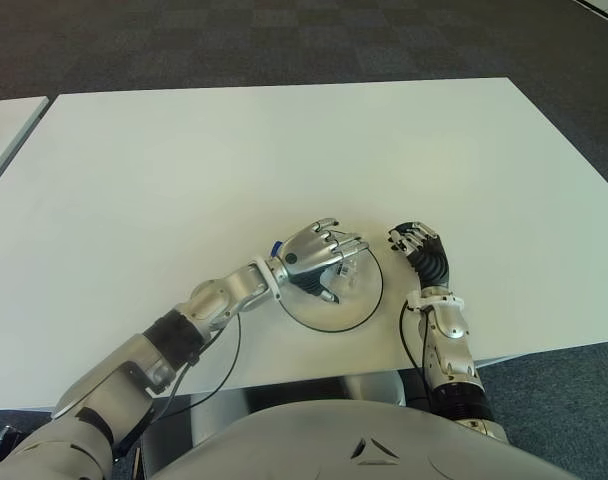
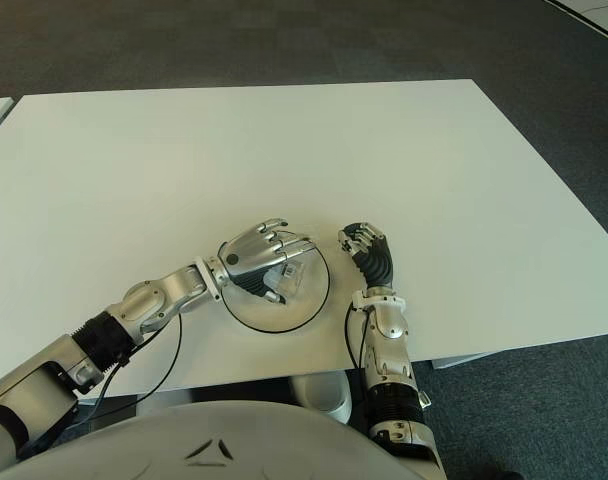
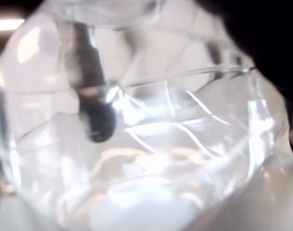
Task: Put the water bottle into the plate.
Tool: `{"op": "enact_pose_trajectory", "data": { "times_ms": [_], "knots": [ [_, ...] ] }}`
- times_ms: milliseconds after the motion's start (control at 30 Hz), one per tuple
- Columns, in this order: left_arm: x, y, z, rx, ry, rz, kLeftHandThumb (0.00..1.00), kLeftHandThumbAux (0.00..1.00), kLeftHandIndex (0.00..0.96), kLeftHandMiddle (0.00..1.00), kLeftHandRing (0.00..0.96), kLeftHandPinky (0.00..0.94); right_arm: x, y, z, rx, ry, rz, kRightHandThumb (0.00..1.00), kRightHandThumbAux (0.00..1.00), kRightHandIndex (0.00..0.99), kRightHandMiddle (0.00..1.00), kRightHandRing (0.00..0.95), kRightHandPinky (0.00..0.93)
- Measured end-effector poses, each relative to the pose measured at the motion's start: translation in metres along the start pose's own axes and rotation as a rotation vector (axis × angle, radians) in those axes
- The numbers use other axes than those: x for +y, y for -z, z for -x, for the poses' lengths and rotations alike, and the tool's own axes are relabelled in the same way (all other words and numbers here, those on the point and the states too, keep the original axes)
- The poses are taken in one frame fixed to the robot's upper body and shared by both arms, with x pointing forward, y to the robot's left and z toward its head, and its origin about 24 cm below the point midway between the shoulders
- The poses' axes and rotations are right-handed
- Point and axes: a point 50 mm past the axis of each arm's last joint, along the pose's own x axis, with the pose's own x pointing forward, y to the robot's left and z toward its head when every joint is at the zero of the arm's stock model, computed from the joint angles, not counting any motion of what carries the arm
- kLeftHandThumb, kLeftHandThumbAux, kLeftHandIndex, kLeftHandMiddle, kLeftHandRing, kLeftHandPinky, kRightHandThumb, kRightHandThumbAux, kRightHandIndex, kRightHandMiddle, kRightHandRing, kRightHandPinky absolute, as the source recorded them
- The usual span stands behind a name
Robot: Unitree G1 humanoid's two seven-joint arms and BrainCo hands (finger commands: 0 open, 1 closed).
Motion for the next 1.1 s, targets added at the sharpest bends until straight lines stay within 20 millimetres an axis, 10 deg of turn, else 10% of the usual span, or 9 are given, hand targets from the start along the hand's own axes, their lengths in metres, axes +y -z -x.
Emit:
{"op": "enact_pose_trajectory", "data": {
  "times_ms": [167,833,967,1100],
  "knots": [
    [-0.0028,-0.0009,0.0006,0.008,-0.071,-0.018,0.816,0.665,0.406,0.575,0.651,0.633,-0.0001,-0.0001,0.0004,0.000,0.002,-0.009,0.711,0.725,0.429,0.494,0.483,0.505],
    [-0.0072,-0.0011,-0.0003,0.012,-0.118,-0.015,0.847,0.668,0.405,0.530,0.764,0.717,-0.0004,0.0001,0.0007,0.001,0.000,-0.013,0.711,0.724,0.429,0.495,0.487,0.501],
    [-0.0073,-0.0008,-0.0006,0.015,-0.112,-0.007,0.730,0.650,0.296,0.263,0.279,0.249,-0.0006,0.0001,0.0007,0.002,-0.002,-0.012,0.711,0.724,0.429,0.495,0.486,0.503],
    [-0.0069,-0.0007,-0.0011,0.000,-0.070,-0.012,0.625,0.574,0.114,0.071,0.073,0.065,-0.0008,0.0002,0.0006,0.002,-0.004,-0.011,0.711,0.725,0.429,0.495,0.485,0.505]
  ]
}}
